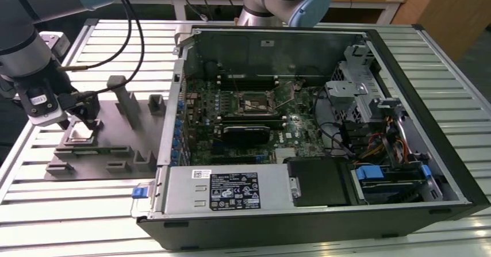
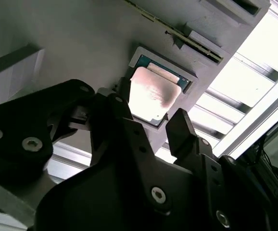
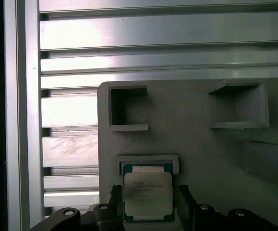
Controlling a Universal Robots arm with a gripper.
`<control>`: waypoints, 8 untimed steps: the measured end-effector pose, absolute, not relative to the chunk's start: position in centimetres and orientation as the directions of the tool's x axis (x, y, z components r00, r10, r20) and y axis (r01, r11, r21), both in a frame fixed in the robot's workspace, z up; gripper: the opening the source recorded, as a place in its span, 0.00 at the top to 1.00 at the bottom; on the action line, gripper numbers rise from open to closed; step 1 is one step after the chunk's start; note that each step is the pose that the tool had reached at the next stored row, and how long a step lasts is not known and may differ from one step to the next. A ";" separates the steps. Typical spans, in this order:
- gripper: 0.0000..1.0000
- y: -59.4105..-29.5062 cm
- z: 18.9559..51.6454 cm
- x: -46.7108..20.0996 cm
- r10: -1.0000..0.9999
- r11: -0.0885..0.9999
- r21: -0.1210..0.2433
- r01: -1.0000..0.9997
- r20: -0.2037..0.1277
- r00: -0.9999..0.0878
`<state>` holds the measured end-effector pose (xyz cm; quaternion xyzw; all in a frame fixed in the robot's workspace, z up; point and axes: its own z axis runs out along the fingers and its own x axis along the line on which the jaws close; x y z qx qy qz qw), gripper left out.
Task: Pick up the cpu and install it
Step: 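Pick up the cpu and move it towards the insertion slot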
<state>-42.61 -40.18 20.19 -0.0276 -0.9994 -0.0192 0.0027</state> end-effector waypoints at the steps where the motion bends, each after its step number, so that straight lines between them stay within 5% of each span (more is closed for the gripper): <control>1: 0.41 -40.2 20.2 -42.6 0.055 0.998 0.038 0.055 0.006 -0.998; 8: 0.41 -40.2 19.6 -42.6 0.055 0.998 0.039 0.055 0.003 -0.998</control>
